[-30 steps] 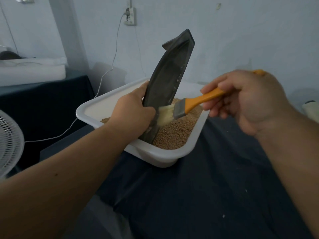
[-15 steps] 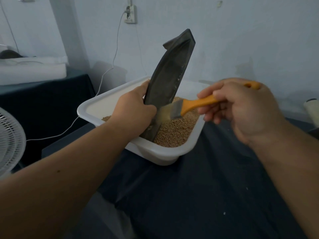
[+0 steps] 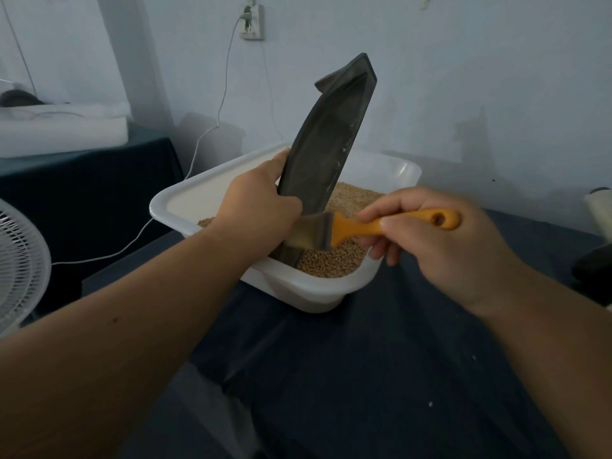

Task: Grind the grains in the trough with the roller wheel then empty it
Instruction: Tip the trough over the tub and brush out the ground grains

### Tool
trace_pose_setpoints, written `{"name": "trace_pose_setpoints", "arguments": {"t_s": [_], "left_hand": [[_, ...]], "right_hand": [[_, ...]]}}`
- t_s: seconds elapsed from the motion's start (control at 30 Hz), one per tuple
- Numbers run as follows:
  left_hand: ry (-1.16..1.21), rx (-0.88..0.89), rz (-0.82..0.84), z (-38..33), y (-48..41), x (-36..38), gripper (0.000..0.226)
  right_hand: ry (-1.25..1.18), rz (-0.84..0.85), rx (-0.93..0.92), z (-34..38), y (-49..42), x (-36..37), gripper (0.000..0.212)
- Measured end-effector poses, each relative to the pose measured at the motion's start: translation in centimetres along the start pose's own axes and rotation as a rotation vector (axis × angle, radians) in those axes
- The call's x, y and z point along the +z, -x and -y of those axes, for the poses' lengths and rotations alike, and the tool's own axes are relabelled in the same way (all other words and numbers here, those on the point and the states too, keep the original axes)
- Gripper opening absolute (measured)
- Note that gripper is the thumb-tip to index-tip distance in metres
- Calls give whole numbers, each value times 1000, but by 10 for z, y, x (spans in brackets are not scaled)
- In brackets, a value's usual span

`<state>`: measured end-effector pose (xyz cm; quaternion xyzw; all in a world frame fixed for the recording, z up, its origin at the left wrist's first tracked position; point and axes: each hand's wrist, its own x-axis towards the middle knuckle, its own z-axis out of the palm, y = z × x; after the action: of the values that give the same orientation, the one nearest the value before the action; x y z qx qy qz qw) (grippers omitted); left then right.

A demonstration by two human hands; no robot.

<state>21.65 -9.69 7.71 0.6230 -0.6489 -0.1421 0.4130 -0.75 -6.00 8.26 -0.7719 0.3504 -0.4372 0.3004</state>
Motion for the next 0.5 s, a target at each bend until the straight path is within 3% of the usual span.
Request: {"name": "trace_pose_setpoints", "arguments": {"t_s": [0.1, 0.17, 0.23, 0.33, 0.43, 0.5], "left_hand": [[16, 11, -2, 0, 0, 0, 68], [9, 4, -6, 0, 0, 0, 69], [11, -5, -3, 0, 0, 0, 69], [35, -7, 3, 0, 1, -1, 69], [15, -14, 1, 0, 0, -1, 69], [-5, -15, -5, 0, 0, -1, 68]], "right_hand": [[16, -116, -47, -3, -2, -5, 25], [-122, -12, -8, -2, -1, -4, 26], [-52, 9, 9, -6, -1, -2, 26], [-1, -164, -40, -9, -6, -5, 23], [-137, 45, -38, -6, -12, 0, 24], [-88, 75, -28, -9, -18, 3, 24]]}}
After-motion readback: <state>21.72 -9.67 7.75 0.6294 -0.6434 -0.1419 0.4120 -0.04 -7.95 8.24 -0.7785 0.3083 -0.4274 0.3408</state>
